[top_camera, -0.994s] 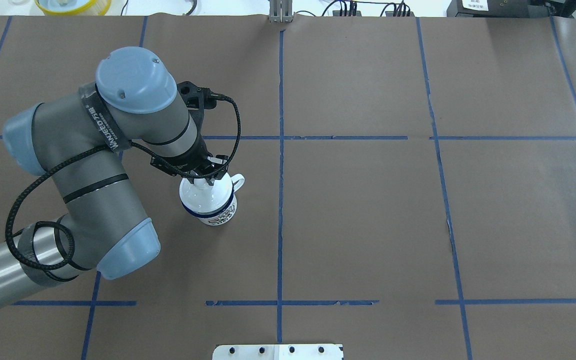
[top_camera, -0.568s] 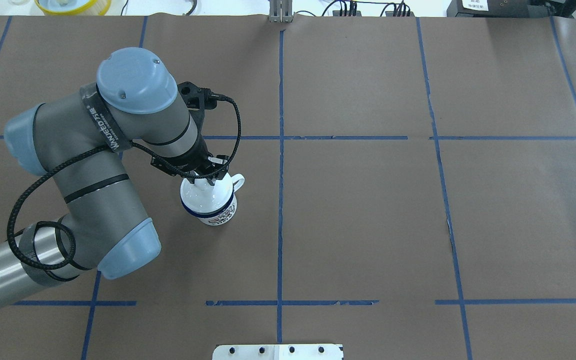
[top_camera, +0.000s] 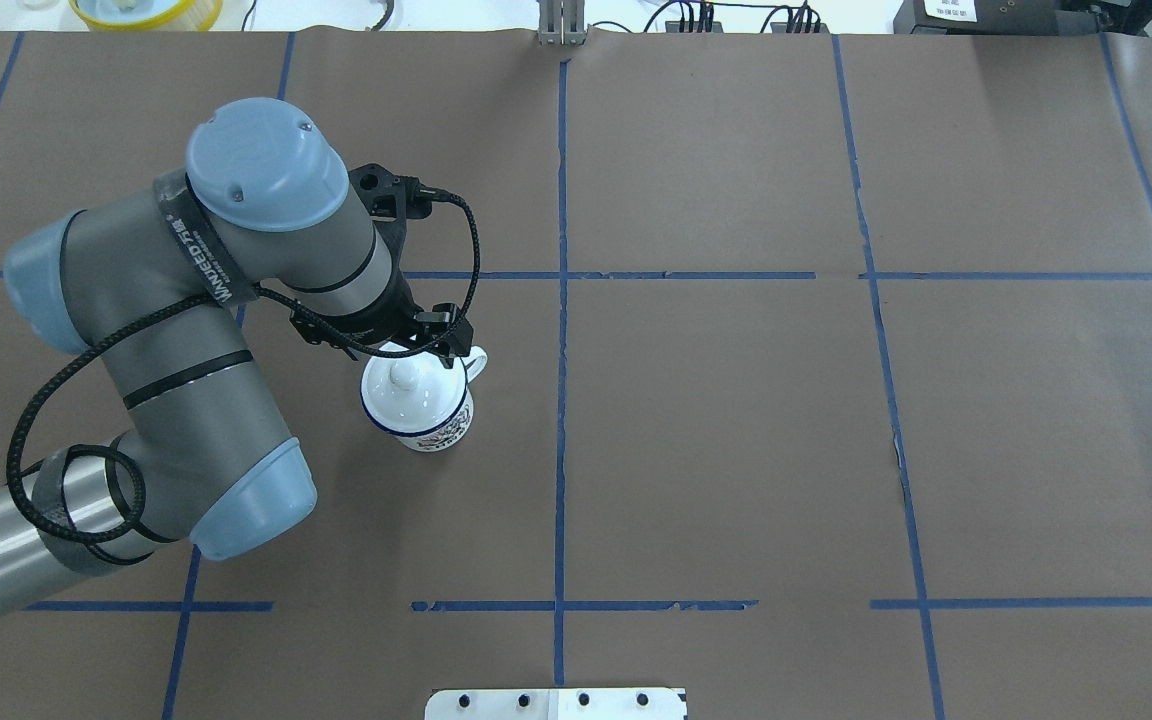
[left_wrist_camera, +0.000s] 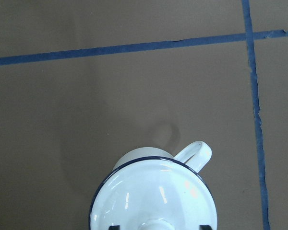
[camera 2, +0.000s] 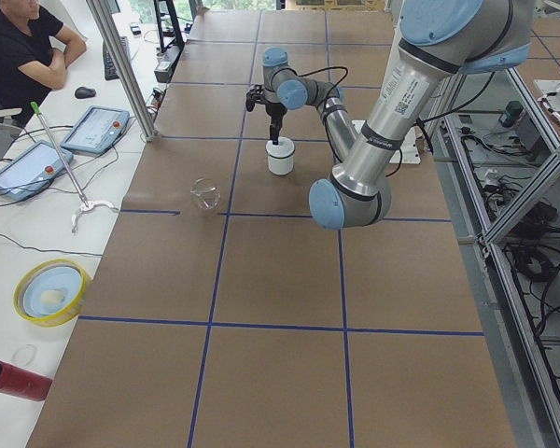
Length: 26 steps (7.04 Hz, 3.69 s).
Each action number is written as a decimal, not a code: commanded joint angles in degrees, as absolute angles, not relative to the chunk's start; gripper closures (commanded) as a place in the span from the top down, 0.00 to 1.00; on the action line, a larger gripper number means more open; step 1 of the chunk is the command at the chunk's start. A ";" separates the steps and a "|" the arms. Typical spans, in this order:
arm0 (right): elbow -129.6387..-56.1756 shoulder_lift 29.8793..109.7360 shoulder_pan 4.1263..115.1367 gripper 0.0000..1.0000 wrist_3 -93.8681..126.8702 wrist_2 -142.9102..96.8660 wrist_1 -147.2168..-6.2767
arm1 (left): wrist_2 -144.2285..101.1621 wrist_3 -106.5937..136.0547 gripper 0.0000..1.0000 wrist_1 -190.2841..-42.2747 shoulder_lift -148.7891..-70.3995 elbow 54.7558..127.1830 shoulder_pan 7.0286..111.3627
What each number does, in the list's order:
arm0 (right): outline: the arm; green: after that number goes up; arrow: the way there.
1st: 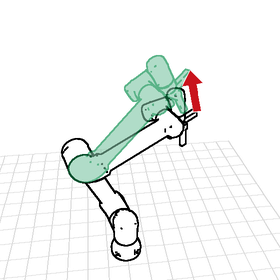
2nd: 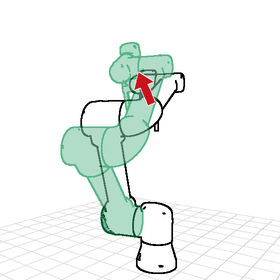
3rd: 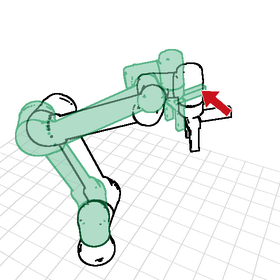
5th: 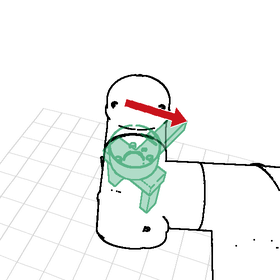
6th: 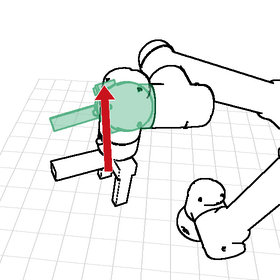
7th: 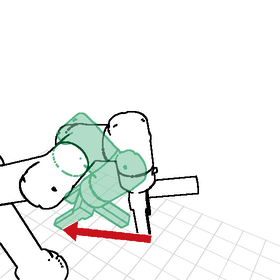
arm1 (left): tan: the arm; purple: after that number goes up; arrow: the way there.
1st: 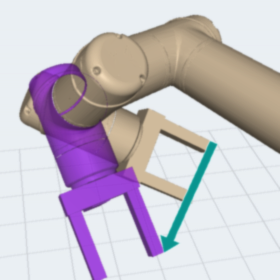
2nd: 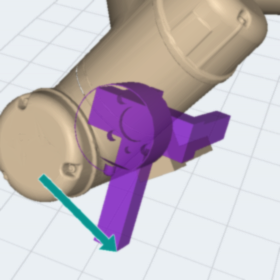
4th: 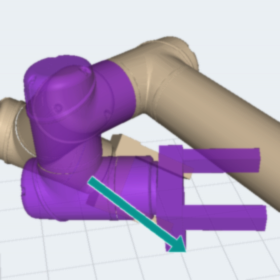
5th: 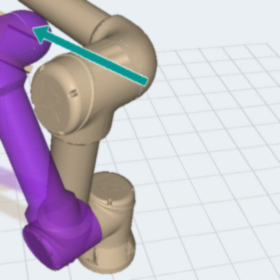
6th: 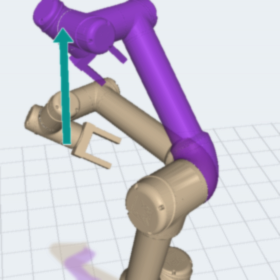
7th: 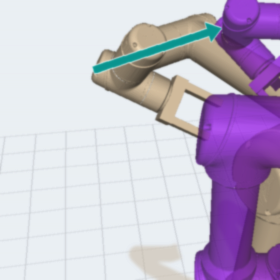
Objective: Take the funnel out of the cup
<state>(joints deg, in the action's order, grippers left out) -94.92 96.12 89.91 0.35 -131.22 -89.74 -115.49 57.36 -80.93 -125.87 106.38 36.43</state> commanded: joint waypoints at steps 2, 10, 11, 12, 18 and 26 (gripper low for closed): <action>-94.92 96.15 89.91 1.00 0.35 -131.22 -89.74 | -115.31 56.60 1.00 -80.95 -124.90 112.39 39.88; -94.92 96.15 89.91 1.00 0.35 -131.22 -89.74 | -128.93 0.57 1.00 -88.41 -107.16 96.09 82.03; -94.92 96.07 89.91 1.00 0.35 -131.22 -89.74 | -129.02 -3.91 1.00 -88.42 -102.79 95.54 85.66; -94.92 96.15 89.91 1.00 0.35 -131.22 -89.74 | -129.02 -4.22 1.00 -88.50 -98.22 95.54 86.91; -94.92 96.07 89.91 1.00 0.35 -131.22 -89.74 | -132.62 -5.71 1.00 -89.73 -87.37 95.01 92.29; -94.92 96.15 89.91 1.00 0.35 -131.22 -89.74 | -132.80 -5.63 1.00 -88.86 -86.84 94.48 92.20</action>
